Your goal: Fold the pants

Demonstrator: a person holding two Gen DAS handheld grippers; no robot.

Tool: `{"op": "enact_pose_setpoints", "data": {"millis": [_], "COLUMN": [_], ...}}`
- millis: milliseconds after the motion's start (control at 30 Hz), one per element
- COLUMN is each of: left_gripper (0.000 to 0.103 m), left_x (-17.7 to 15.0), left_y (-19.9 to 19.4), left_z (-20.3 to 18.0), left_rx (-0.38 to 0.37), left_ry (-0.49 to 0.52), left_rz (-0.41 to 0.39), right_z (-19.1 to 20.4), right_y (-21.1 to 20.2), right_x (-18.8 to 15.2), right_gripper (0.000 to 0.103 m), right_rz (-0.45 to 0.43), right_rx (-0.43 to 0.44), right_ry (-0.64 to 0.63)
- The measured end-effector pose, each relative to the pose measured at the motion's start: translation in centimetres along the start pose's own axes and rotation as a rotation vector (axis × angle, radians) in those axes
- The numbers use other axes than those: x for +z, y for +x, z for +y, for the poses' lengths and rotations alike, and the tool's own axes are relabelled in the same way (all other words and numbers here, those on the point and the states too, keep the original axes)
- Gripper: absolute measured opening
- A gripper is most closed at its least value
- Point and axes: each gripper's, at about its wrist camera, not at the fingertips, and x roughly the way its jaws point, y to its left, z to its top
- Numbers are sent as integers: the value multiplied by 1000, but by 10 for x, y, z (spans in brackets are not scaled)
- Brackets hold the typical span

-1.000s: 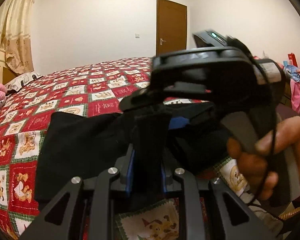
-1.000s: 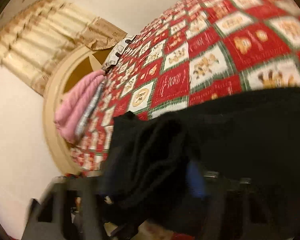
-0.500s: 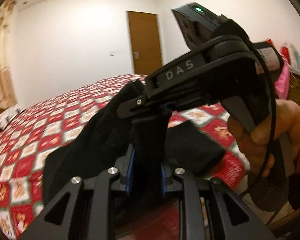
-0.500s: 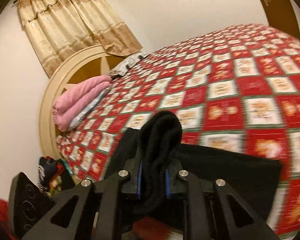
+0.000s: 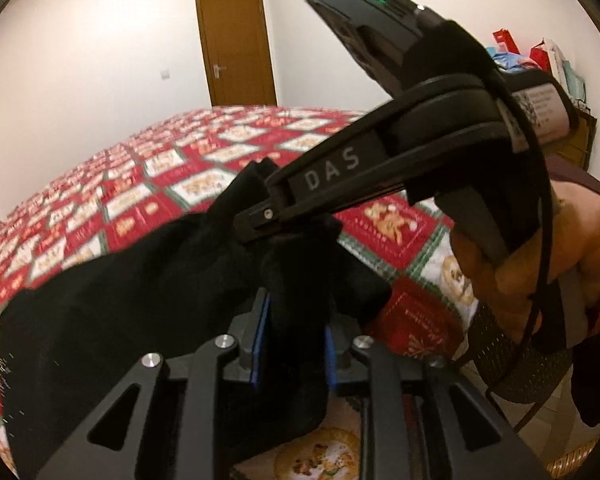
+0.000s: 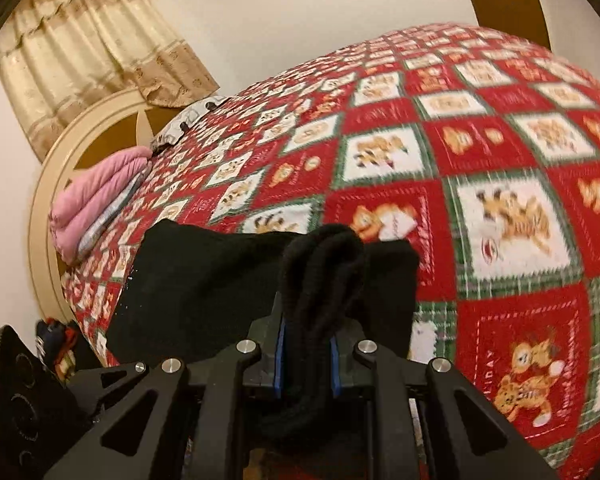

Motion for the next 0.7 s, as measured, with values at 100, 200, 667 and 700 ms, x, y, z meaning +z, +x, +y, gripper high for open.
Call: {"op": "enact_pose_setpoints", "data": {"millis": [100, 200, 667, 700], "left_gripper": [48, 56, 76, 76], "left_x": [-1, -3, -5, -11], "left_y": [2, -5, -78, -76], "left_z": [4, -2, 133, 139], "left_rx": [-34, -58, 201, 229], "left_ry": [-5, 41, -290, -311], "left_rz": [28, 41, -62, -39], "right_z": [-12, -19, 73, 75], "right_y": [1, -8, -47, -41], "right_x": [0, 0, -42, -50], "right_gripper": [33, 36, 36, 36], "right_rz": [8, 24, -33, -8], "right_rx": [4, 24, -119, -144], "right_ry": [62, 127, -173, -198]}}
